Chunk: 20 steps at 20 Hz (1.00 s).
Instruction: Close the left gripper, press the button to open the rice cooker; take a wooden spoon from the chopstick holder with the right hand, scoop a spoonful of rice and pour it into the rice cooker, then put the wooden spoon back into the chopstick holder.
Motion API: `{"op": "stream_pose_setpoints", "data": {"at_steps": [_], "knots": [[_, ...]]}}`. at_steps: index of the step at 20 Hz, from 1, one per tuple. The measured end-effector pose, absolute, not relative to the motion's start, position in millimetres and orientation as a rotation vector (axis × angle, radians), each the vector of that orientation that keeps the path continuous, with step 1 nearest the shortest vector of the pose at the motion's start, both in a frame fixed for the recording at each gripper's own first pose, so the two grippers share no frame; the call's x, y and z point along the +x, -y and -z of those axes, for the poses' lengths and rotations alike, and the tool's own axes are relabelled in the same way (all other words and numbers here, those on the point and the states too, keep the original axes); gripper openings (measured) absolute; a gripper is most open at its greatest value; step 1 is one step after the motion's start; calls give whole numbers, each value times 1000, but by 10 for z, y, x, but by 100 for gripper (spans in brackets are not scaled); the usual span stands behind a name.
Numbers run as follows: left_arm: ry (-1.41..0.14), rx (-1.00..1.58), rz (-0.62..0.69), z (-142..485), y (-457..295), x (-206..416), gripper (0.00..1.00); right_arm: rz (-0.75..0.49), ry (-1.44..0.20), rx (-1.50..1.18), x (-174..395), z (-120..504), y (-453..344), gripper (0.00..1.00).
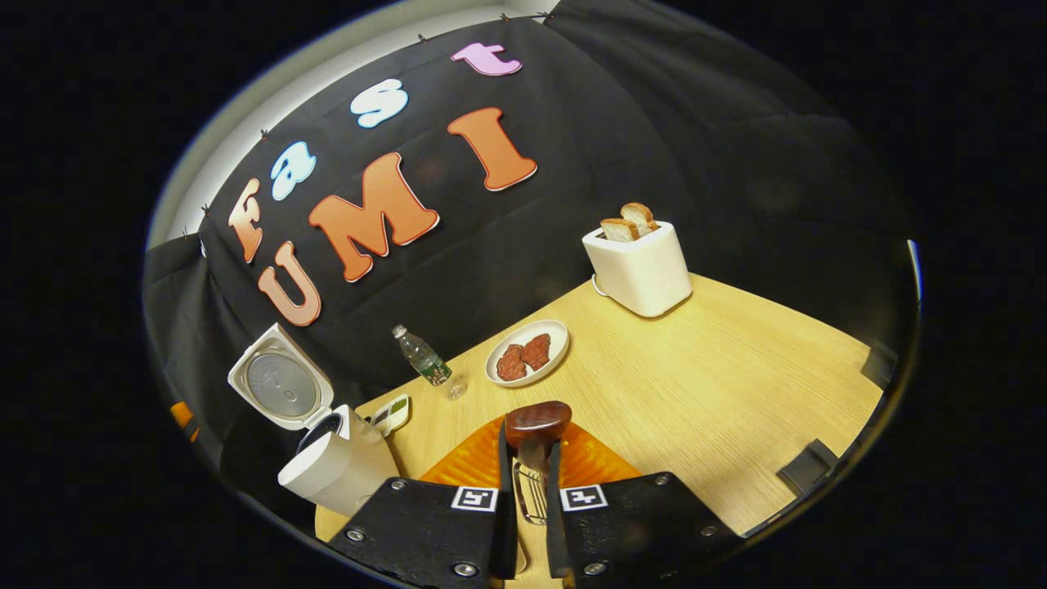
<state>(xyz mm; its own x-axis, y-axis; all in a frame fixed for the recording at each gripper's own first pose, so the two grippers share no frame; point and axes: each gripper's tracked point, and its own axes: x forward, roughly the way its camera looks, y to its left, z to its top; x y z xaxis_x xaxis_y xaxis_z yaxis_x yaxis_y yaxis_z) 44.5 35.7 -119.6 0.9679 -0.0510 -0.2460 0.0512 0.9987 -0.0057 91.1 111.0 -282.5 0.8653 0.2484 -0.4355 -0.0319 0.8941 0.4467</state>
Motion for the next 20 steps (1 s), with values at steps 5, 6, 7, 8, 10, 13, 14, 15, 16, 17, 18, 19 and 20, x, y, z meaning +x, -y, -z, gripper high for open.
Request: {"op": "stream_pose_setpoints", "data": {"at_steps": [5,6,7,8,10,13,14,15,16,17,18,19,20], "knots": [[-248,21,51,1184,-316,436,99,-166,-531,525,895,2985,-1121,14],[-244,30,48,1167,-327,422,99,-158,-529,535,936,2993,-1090,15],[-239,36,45,1157,-335,419,99,-150,-535,548,940,3004,-1064,18],[-235,37,46,1138,-337,414,99,-137,-543,558,975,2977,-1035,20],[-230,29,46,1111,-348,409,99,-81,-558,520,981,3062,-897,27],[-216,24,43,1037,-385,410,100,-47,-577,462,910,3016,-766,61],[-208,29,38,1001,-411,416,100,-38,-588,445,863,2974,-712,70],[-201,34,31,976,-452,427,99,-33,-587,429,835,2911,-670,83],[-192,36,27,931,-478,422,100,-21,-585,403,810,2835,-604,88],[-184,37,26,899,-487,423,100,-13,-579,372,781,2741,-529,94],[-179,36,25,858,-511,421,99,-3,-569,336,757,2644,-460,95],[-178,37,24,832,-533,446,99,5,-551,293,761,2510,-380,95],[-177,37,22,806,-550,451,99,19,-537,255,767,2376,-297,95]]}}
